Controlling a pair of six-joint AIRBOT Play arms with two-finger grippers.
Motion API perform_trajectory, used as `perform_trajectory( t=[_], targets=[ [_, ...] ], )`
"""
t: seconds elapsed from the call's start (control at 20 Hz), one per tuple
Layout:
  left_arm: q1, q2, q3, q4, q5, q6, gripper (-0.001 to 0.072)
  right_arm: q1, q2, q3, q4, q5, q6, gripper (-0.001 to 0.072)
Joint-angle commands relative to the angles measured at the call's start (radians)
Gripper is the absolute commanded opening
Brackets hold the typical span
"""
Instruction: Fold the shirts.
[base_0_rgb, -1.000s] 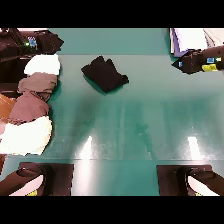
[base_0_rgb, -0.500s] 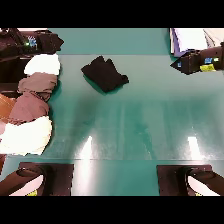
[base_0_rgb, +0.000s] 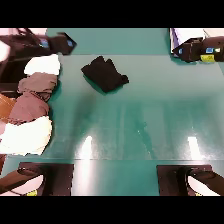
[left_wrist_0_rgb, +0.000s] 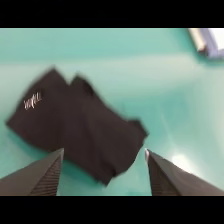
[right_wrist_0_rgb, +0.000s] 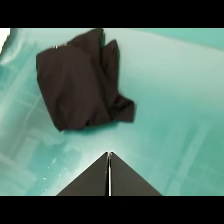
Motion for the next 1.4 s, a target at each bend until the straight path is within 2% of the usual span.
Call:
perform_trajectory(
  t=[0.0, 0.1, 0.2, 0.4, 0.5, 0.6, 0.65, 0.7, 0.75, 0.9, 1.05, 1.2, 1.35],
  targets=[
    [0.0, -0.195, -0.012, -0.031, -0.017, -0.02, 0.0612, 0.001, 0.0, 0.0, 0.003, -0.03, 0.0, 0.0018],
    [0.0, -0.341, -0.012, -0.102, 0.028, -0.045, 0.0613, 0.001, 0.0, 0.0, 0.003, -0.03, 0.0, 0.0018],
    [0.0, -0.454, -0.012, -0.253, 0.099, -0.032, 0.0613, 0.001, 0.0, 0.0, 0.003, -0.03, 0.0, 0.0018],
    [0.0, -0.585, -0.011, -0.505, 0.19, 0.09, 0.0612, 0.001, 0.0, 0.0, 0.003, -0.029, 0.0, 0.0018],
    [0.0, -0.601, -0.012, -0.564, 0.23, 0.143, 0.0611, 0.001, 0.0, 0.0, 0.003, -0.03, 0.0, 0.0018],
    [0.0, -0.604, -0.011, -0.568, 0.264, 0.142, 0.061, 0.001, 0.0, 0.0, 0.003, -0.03, 0.0, 0.0018],
    [0.0, -0.604, -0.01, -0.575, 0.273, 0.142, 0.0558, 0.001, 0.0, 0.0, 0.003, -0.03, 0.0, 0.0018],
    [0.003, -0.604, 0.001, -0.583, 0.264, 0.142, 0.0247, 0.001, 0.0, 0.0, 0.003, -0.03, 0.0, 0.0018],
    [0.008, -0.603, 0.021, -0.589, 0.244, 0.143, 0.0038, 0.001, 0.0, 0.0, 0.003, -0.03, 0.0, 0.0018],
    [0.039, -0.573, 0.154, -0.6, 0.116, 0.153, 0.0026, 0.001, 0.0, 0.029, -0.002, -0.022, 0.0, 0.0018],
    [0.055, -0.415, 0.266, -0.556, 0.113, 0.248, 0.0025, 0.001, 0.0, 0.138, -0.01, -0.011, 0.0, 0.0018],
    [0.044, -0.182, 0.323, -0.379, 0.061, 0.281, 0.0025, 0.001, 0.0, 0.255, -0.01, 0.009, 0.0, 0.0018],
    [0.001, 0.006, 0.323, -0.201, -0.089, 0.273, 0.0025, 0.001, 0.0, 0.346, -0.036, 0.052, 0.0, 0.0018]
  ],
)
